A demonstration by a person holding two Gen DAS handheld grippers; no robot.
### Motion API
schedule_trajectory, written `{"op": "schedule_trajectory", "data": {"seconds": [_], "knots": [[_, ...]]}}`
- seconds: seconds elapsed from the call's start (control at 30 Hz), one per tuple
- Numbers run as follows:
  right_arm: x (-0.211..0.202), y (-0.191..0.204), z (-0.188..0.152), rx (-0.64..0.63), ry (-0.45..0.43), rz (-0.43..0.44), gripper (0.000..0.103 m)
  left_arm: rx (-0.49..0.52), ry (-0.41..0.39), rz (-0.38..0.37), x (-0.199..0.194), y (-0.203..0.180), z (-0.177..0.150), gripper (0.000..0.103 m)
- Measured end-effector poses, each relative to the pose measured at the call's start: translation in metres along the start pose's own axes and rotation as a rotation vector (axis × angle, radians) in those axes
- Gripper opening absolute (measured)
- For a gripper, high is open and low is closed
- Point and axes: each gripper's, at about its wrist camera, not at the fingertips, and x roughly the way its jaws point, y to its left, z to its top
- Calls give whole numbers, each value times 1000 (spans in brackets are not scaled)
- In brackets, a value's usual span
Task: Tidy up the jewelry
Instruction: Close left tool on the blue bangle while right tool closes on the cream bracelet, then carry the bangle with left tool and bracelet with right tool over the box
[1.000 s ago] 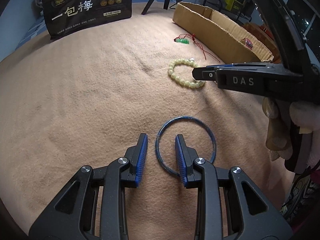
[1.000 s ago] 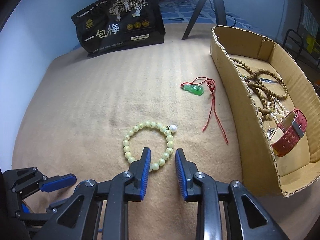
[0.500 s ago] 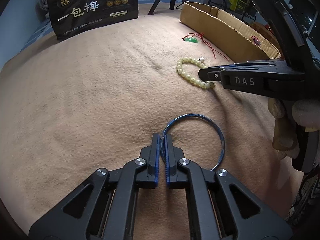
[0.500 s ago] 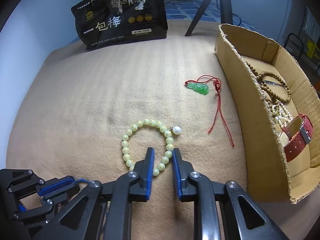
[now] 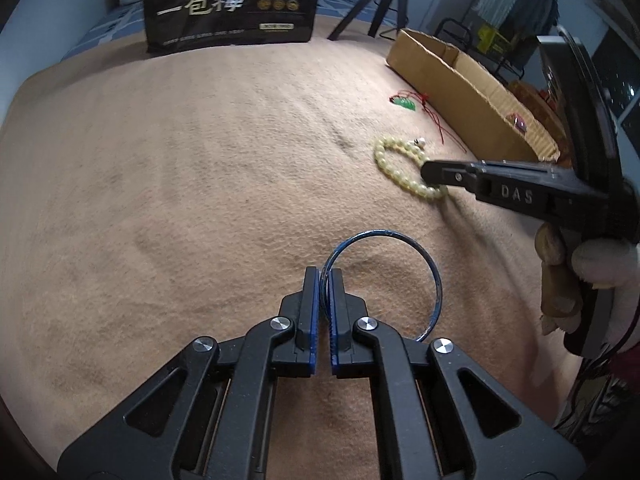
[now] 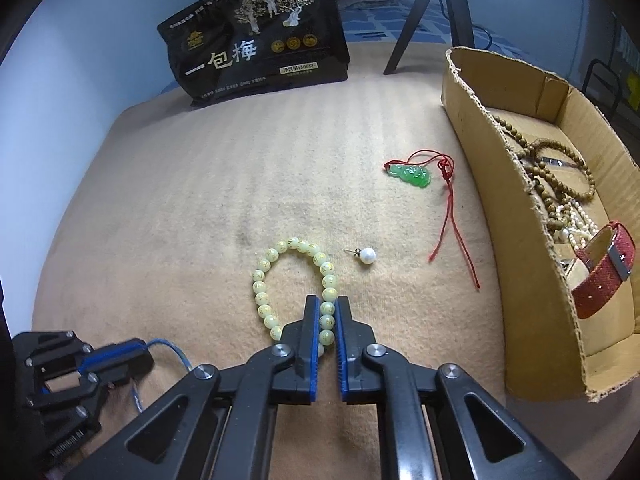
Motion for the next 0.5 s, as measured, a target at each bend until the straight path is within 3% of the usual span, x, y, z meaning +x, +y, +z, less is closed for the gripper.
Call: {"op": "schedule_trajectory", "data": {"seconds": [0.5], "knots": [[-40,-1,5,-70,-57,6,5,0,-56,12,-30,-12,11,2]]}}
